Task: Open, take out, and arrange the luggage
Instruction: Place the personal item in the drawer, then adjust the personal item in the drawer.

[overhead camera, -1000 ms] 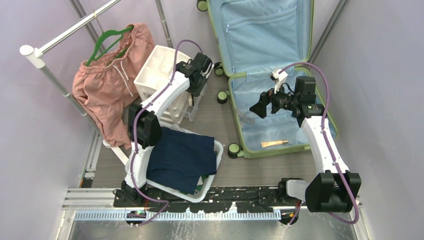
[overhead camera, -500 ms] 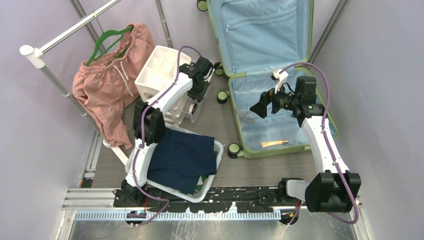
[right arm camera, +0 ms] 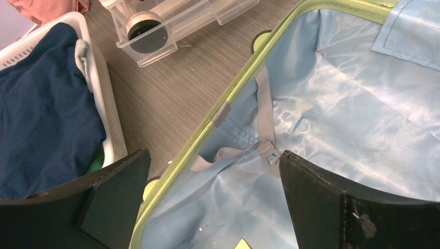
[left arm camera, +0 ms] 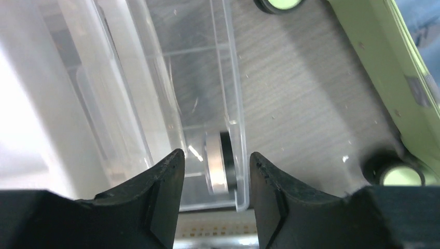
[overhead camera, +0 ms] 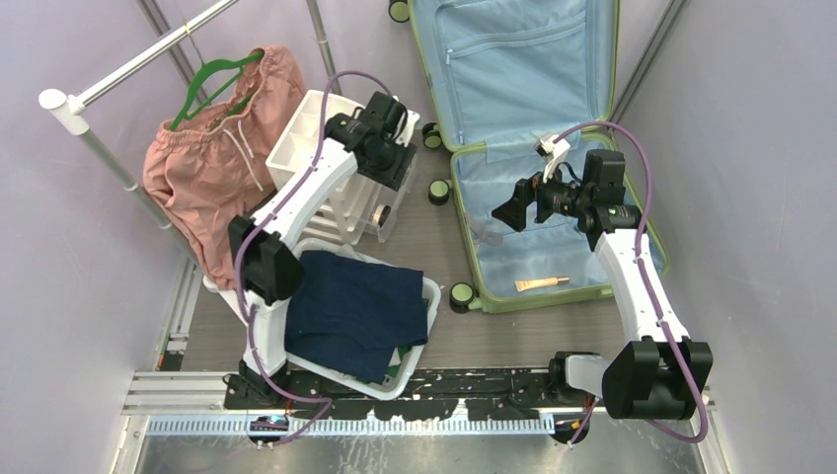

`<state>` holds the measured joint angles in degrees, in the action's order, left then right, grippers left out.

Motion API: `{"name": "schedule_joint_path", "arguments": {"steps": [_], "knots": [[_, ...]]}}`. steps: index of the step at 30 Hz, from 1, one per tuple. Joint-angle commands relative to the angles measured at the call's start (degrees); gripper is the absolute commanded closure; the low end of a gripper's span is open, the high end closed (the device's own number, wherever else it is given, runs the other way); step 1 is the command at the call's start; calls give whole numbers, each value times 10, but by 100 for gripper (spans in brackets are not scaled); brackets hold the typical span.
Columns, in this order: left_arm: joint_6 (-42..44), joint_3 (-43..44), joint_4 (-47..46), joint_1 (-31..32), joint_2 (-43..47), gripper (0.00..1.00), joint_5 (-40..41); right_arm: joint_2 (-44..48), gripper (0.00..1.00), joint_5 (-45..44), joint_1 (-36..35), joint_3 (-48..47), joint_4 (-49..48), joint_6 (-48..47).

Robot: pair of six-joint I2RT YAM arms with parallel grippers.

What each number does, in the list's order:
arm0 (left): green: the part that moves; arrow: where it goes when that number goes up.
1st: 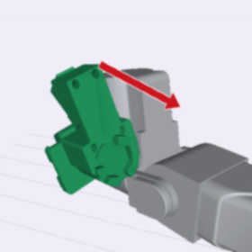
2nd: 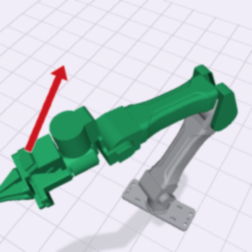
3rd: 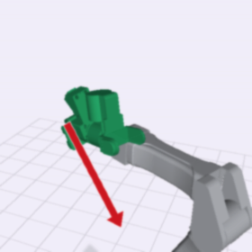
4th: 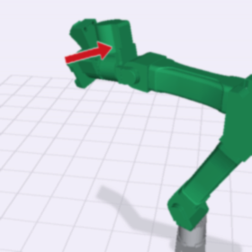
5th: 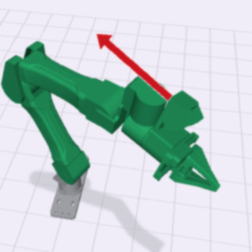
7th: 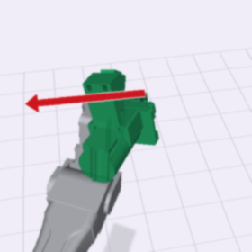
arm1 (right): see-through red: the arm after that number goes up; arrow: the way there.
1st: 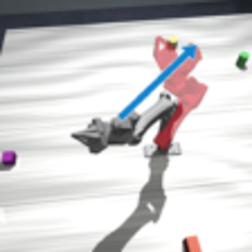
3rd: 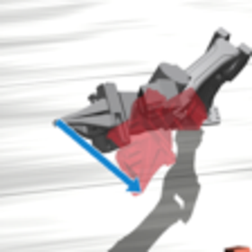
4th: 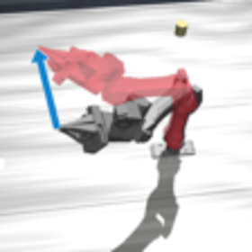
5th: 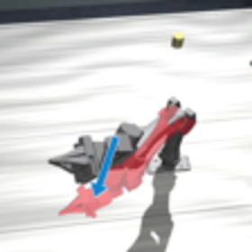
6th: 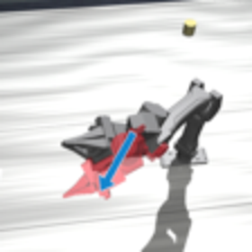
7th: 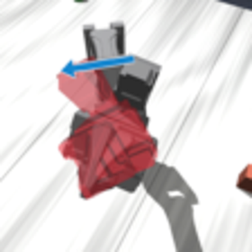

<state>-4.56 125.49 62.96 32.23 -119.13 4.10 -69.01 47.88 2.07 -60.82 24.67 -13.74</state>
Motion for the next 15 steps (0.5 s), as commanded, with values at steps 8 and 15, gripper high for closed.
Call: {"name": "schedule_joint_path", "arguments": {"steps": [8, 15], "knots": [[-16, -133, 8, 2, 101, 50, -54, 5, 0, 25, 2, -20, -33, 21], [-13, -110, 21, -1, 61, 50, -32, 8, 0, 27, 2, -18, -27, 21]]}}
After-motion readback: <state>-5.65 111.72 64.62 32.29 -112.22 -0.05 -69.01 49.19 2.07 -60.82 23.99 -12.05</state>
